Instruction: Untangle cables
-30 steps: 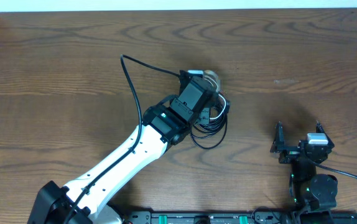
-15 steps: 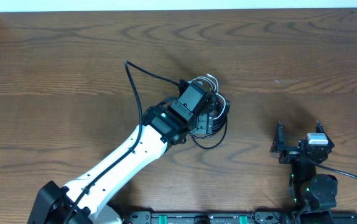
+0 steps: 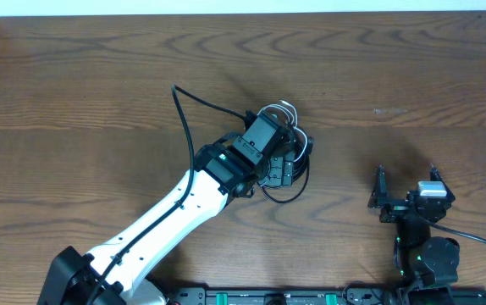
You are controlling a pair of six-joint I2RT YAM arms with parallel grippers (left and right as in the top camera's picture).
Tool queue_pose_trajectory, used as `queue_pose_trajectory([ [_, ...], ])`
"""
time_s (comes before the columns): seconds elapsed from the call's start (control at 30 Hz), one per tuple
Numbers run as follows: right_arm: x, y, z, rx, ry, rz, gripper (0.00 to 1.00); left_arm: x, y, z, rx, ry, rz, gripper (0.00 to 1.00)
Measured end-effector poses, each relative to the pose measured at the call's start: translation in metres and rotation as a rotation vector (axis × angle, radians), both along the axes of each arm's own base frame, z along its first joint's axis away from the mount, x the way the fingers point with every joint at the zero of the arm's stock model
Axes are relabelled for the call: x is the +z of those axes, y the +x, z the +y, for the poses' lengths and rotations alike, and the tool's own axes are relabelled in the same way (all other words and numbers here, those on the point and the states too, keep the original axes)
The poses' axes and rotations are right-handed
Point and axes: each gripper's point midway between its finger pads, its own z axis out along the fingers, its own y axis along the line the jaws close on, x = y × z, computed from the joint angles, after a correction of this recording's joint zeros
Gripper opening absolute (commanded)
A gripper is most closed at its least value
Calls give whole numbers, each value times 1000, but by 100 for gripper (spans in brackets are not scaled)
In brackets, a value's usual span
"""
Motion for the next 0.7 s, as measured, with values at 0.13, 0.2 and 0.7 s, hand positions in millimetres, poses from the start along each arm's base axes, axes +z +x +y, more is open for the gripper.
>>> queue_pose_trajectory([
  [0.13, 0, 0, 0, 0, 0, 0, 99, -1, -1, 1, -1, 4, 4, 89],
  [0.2, 0, 0, 0, 0, 0, 0, 99, -2, -2, 2, 0, 10, 12, 90],
  [0.7, 0, 0, 0, 0, 0, 0, 99, -6, -8, 7, 0, 34, 38, 90],
])
